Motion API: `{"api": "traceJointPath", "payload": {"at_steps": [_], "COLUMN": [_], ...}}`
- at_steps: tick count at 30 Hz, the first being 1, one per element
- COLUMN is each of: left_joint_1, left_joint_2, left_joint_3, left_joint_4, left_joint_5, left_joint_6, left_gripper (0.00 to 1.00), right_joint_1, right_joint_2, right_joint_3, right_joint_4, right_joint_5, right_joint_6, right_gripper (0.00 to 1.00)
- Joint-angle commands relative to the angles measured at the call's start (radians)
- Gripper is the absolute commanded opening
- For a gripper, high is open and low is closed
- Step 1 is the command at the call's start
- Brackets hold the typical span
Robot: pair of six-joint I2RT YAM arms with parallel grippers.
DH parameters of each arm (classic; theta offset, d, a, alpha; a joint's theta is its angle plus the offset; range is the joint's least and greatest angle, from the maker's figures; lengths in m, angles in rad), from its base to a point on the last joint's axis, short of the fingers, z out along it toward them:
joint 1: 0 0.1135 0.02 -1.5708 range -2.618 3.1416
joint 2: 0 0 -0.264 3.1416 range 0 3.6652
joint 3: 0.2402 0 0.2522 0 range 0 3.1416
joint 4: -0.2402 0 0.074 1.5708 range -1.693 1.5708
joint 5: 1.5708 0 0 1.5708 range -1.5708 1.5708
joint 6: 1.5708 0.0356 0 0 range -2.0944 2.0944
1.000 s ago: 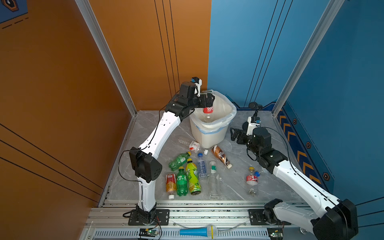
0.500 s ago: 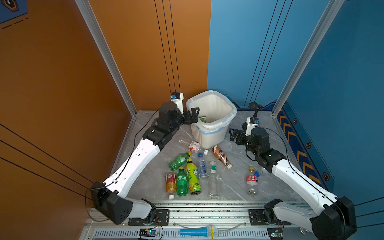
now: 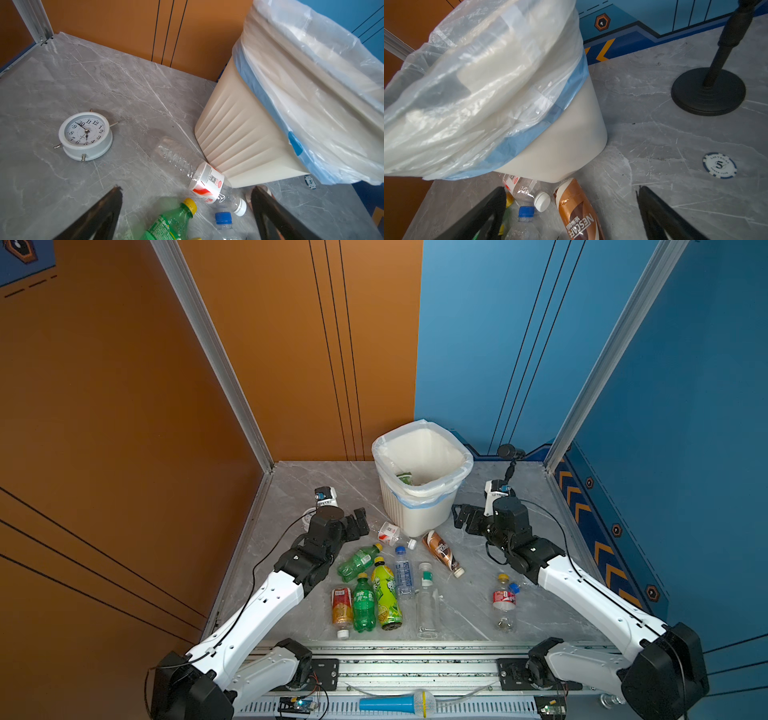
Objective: Put the plastic bottles in the bin
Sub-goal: 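Release the can into the bin and draw the left arm back, then grasp the clear green-labelled bottle with the right gripper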
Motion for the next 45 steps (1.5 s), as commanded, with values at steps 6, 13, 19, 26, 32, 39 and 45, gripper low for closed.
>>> {"api": "traceJointPath", "payload": {"at_steps": [6, 13, 19, 26, 32, 39, 45], "left_joint_1": [0.038, 0.08, 0.122, 0.152, 0.176, 0.201, 0.218], "left_joint_2": [-0.005, -0.015, -0.041, -0.08, -0.112, -0.136, -0.154], "left_joint_3": [-0.037, -0.084, -0.122, -0.157, -0.18, -0.19, -0.203], "left_joint_4": [0.014, 0.032, 0.034, 0.025, 0.014, -0.003, -0.008], "left_joint_5": [-0.023, 0.018, 0.053, 0.063, 0.069, 0.08, 0.084], "left_joint_6": [-0.033, -0.063, -0.099, -0.121, -0.139, -0.147, -0.159], "left_gripper": [0.98, 0.98, 0.98, 0.98, 0.98, 0.98, 0.98], "right_joint_1": [0.204, 0.439, 0.579, 0.644, 0.659, 0.646, 0.624], "right_joint_2": [-0.022, -0.008, 0.028, 0.102, 0.21, 0.299, 0.342], "right_joint_3": [-0.062, -0.123, -0.129, -0.096, -0.045, -0.012, -0.008], "right_joint_4": [-0.208, -0.327, -0.384, -0.405, -0.41, -0.429, -0.413], "right_joint_5": [0.078, 0.121, 0.133, 0.139, 0.128, 0.127, 0.1], "right_joint_6": [0.142, 0.281, 0.336, 0.328, 0.298, 0.285, 0.269], "right_gripper": [1.0, 1.0, 1.0, 1.0, 0.96, 0.87, 0.69]}}
